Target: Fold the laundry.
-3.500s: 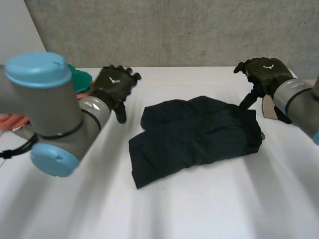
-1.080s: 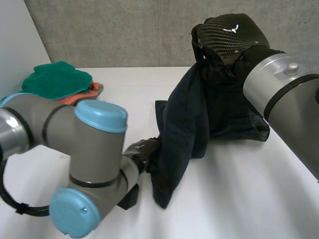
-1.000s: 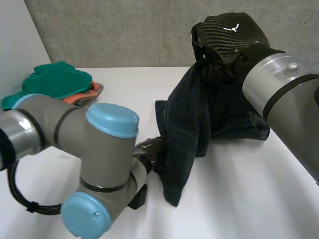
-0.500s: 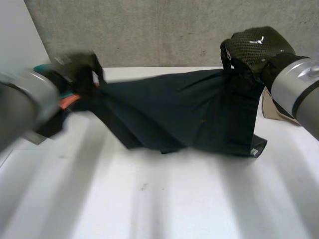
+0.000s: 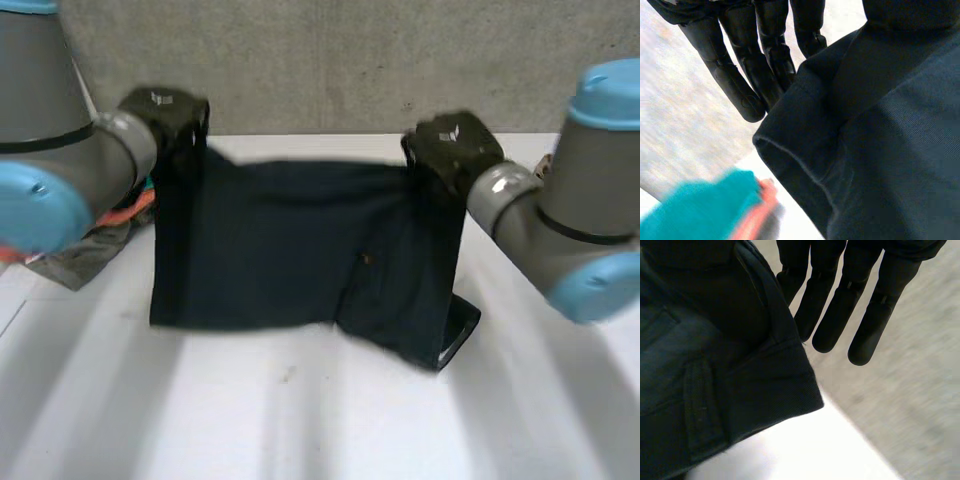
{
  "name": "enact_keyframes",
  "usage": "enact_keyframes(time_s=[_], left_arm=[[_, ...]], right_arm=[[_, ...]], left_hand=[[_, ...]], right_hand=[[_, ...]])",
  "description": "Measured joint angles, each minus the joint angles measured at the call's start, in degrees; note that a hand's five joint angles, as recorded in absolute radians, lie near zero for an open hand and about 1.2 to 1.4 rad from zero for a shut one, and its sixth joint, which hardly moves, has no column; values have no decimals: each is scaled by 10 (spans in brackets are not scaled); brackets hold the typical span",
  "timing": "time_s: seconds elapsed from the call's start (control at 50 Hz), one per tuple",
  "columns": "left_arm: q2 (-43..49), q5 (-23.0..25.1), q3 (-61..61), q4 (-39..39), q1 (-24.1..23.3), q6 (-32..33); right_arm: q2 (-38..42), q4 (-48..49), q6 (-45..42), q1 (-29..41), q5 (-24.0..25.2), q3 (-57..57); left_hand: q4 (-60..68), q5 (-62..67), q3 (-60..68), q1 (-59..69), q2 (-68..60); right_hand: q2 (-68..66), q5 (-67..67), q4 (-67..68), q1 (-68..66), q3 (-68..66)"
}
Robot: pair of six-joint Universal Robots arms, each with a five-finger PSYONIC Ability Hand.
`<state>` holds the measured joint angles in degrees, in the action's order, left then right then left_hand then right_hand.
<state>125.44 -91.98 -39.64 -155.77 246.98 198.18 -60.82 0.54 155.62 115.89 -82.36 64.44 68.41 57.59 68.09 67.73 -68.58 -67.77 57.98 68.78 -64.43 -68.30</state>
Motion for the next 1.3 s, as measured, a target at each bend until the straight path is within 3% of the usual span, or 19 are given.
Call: enact_keyframes(time_s=[0.16,0.26,0.36,0.6,0.74,0.88,1.06,1.16,1.3], left_arm=[[13,15,189,-215,29,-39],[-34,13,171,-317,36,-87],[-74,8,82,-347,41,-106],[-84,5,-171,-339,47,-87],[-48,9,-305,-330,27,-23],[-50,12,-387,-287,10,43],[-126,20,-436,-158,-7,85],[-172,25,-463,-28,-26,128],[-228,38,-528,148,-79,214]], right_arm=[[57,300,14,9,-87,-144],[45,430,35,14,-90,-167],[33,446,48,21,-61,-158],[64,382,61,12,2,-46],[108,331,43,2,15,57],[111,204,7,-4,5,135],[21,27,-13,-11,4,189],[-54,-105,-55,-18,9,219],[-136,-314,-227,-39,20,302]], left_hand=[[0,0,0,0,0],[0,0,0,0,0],[0,0,0,0,0],[0,0,0,0,-1],[0,0,0,0,-1],[1,0,0,0,-1],[2,0,0,0,-1],[2,0,1,0,-1],[2,0,1,0,-1]], right_hand=[[0,0,0,0,0],[0,0,0,0,0],[0,4,0,0,0],[0,5,0,0,0],[0,5,0,0,0],[0,5,0,0,0],[0,5,0,0,0],[0,5,0,0,0],[0,5,0,0,0]])
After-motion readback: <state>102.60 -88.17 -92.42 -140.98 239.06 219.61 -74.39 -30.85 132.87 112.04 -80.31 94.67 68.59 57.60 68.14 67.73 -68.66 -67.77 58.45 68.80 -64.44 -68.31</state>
